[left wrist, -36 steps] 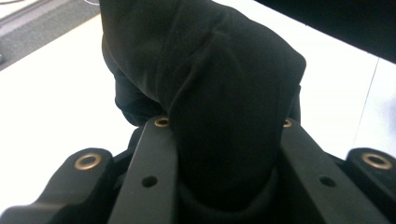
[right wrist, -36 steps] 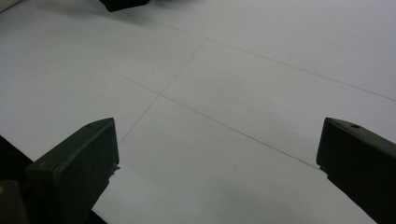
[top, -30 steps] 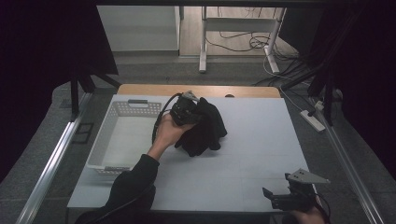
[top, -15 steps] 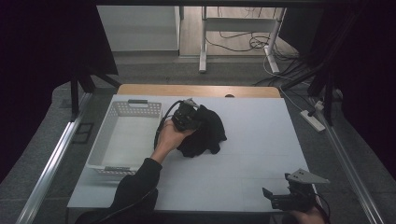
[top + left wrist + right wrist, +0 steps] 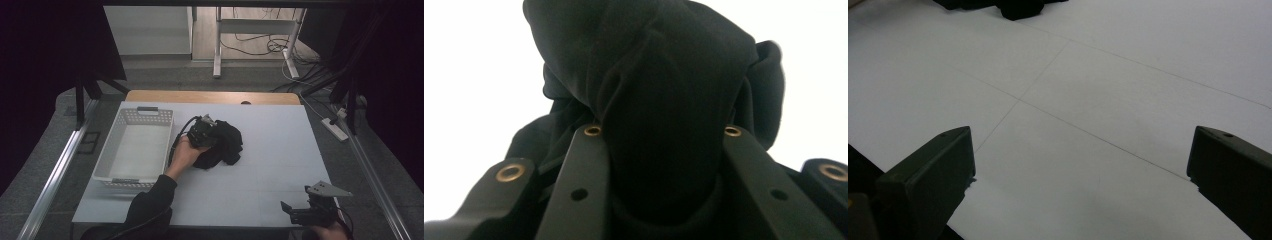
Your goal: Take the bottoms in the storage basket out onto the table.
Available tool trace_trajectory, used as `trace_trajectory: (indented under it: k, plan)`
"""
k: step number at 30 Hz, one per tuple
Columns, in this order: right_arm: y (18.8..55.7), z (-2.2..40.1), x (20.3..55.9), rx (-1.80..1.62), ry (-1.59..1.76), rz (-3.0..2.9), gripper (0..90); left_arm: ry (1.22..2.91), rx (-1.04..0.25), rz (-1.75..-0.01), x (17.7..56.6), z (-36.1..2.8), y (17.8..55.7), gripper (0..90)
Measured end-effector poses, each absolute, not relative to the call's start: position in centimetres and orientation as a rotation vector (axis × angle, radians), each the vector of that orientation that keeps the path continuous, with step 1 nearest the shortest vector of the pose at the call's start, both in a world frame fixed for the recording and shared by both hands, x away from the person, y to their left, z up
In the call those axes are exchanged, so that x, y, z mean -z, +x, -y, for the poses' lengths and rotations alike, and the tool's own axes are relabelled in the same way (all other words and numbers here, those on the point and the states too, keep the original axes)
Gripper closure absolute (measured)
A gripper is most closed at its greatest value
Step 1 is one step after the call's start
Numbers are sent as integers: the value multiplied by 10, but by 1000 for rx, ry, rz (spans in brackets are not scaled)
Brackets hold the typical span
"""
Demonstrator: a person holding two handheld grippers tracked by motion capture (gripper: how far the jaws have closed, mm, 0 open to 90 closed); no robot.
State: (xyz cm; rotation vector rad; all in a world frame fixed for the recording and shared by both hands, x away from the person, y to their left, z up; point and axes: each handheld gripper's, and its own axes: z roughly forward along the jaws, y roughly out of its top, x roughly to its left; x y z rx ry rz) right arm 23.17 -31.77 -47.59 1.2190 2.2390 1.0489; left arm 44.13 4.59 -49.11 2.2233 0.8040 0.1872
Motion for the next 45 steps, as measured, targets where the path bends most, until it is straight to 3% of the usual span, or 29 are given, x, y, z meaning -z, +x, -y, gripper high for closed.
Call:
trace_trajectory:
  k: [14, 25, 45]
  plan:
    - [231, 317, 476, -1045, 1211, -2244, 0, 2267, -212, -895, 515, -44, 443, 655]
    - [231, 316, 476, -1040, 1208, -2248, 0, 2266, -252, -952, 525, -40, 444, 426]
    - [232, 316, 476, -1043, 1206, -2249, 0, 2212, -181, -1011, 521, -45, 450, 88]
